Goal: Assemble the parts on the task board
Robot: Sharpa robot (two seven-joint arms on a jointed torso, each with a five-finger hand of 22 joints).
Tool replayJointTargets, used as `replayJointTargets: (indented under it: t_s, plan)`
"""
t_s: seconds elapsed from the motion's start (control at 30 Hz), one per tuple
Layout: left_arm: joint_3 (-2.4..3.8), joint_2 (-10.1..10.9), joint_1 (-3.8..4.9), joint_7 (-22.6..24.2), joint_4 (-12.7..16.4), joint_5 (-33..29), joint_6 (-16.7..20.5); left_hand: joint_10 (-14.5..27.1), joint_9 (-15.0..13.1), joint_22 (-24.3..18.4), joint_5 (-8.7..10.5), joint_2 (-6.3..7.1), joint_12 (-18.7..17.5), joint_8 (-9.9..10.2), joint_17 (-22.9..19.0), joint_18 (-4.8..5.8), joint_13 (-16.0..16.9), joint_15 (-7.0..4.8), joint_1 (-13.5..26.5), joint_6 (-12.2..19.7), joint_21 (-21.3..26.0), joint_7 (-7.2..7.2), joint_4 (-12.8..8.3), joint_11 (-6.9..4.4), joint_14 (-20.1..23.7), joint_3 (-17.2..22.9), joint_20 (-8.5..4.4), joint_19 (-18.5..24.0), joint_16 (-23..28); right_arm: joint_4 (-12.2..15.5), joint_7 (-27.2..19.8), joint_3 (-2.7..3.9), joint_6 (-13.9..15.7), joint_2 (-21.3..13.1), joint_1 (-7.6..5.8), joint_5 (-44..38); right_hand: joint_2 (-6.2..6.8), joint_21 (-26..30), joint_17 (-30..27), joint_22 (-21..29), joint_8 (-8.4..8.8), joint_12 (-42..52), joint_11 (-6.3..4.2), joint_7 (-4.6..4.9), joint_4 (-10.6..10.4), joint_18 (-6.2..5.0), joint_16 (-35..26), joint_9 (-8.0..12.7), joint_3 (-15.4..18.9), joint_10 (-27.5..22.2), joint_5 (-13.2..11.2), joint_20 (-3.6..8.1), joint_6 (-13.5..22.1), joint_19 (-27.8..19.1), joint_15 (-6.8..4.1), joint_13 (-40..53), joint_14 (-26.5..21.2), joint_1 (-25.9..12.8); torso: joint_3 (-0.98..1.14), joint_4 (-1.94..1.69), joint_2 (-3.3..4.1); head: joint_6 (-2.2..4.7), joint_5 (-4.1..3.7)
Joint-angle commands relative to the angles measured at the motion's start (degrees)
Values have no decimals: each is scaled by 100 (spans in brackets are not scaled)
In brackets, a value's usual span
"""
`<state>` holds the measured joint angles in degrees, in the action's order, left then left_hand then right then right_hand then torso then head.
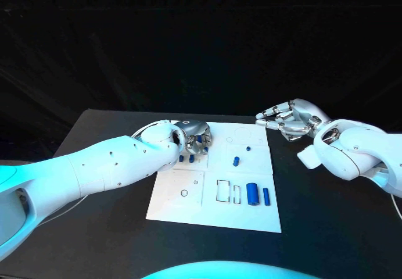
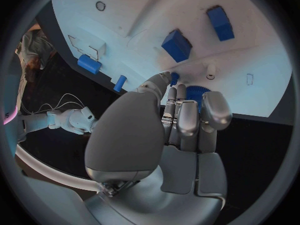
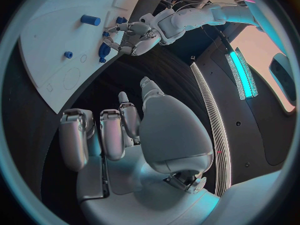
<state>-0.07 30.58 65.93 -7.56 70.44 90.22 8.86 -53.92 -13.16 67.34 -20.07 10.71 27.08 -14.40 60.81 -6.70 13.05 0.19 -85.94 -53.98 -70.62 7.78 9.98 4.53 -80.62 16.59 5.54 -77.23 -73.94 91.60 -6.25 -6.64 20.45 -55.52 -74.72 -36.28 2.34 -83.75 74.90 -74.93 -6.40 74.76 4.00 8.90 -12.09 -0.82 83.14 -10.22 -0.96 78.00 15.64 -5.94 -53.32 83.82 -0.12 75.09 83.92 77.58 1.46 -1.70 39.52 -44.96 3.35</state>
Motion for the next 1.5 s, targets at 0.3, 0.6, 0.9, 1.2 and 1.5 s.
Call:
replayJointTargets:
  t_s: [0.3, 0.6, 0.9, 1.2, 1.5]
  plan:
    - [9, -78, -21, -53, -95, 85, -209, -177, 76, 151, 38, -43, -79, 62, 28, 138, -117, -11, -46, -133, -148, -2, -34, -6, -74, 120, -23, -101, -75, 8, -59, 1, -38, 2, 4, -6, -42, -6, 567, -1060, 33, 18, -8, -2, 2, -78, -10, 7, 12, 35, 47, 39, -21, 294, -37, 156, 369, -18, 1, -1, -2, 5, -12]
    - [10, -123, -50, 15, -162, 41, -204, -477, 148, 322, 58, -94, -187, 137, 74, 173, -243, -52, -20, -297, -300, -32, -67, -58, -133, 244, -43, -182, -159, 9, -59, 1, -46, 2, 4, -6, -42, -6, 567, -1060, 33, 18, -8, -2, 2, -78, -10, 7, 12, 35, 47, 39, -21, 294, -37, 156, 369, -18, 2, -2, -6, 3, -14]
    - [11, -124, -55, 32, -162, -55, -193, -652, 213, 384, 84, -77, -334, 264, 60, 185, -335, -64, 44, -320, -355, -25, -83, -72, -158, 289, -60, -207, -190, -1, -59, 1, -52, 14, 4, -6, -46, -12, 570, -1065, 33, 24, -8, -3, 3, -77, -9, 7, 11, 40, 50, 40, -23, 298, -37, 161, 370, -17, 2, -4, -6, -1, -19]
    - [12, -115, -56, 48, -155, -107, -214, -771, 233, 427, 107, -129, -413, 297, 48, 193, -377, -75, 38, -441, -389, -37, -123, -86, -169, 343, -66, -219, -209, -12, -62, 1, -58, 29, 6, -6, -46, -12, 570, -1065, 33, 24, -8, -3, 3, -77, -9, 7, 11, 40, 50, 40, -23, 298, -37, 161, 370, -17, -1, -2, -4, -12, -7]
    - [15, -107, -57, -47, -162, -79, -194, -1207, 207, 714, 218, -295, -508, 245, 93, 259, -371, -165, -114, -873, -642, -99, -354, -184, -251, 531, -132, -384, -286, -17, -65, 1, -60, 39, 10, -6, -52, -1, 566, -1057, 31, 24, -9, -4, 6, -80, -12, 6, 9, 40, 54, 40, -27, 292, -37, 161, 370, -16, -3, 1, -6, 1, -7]
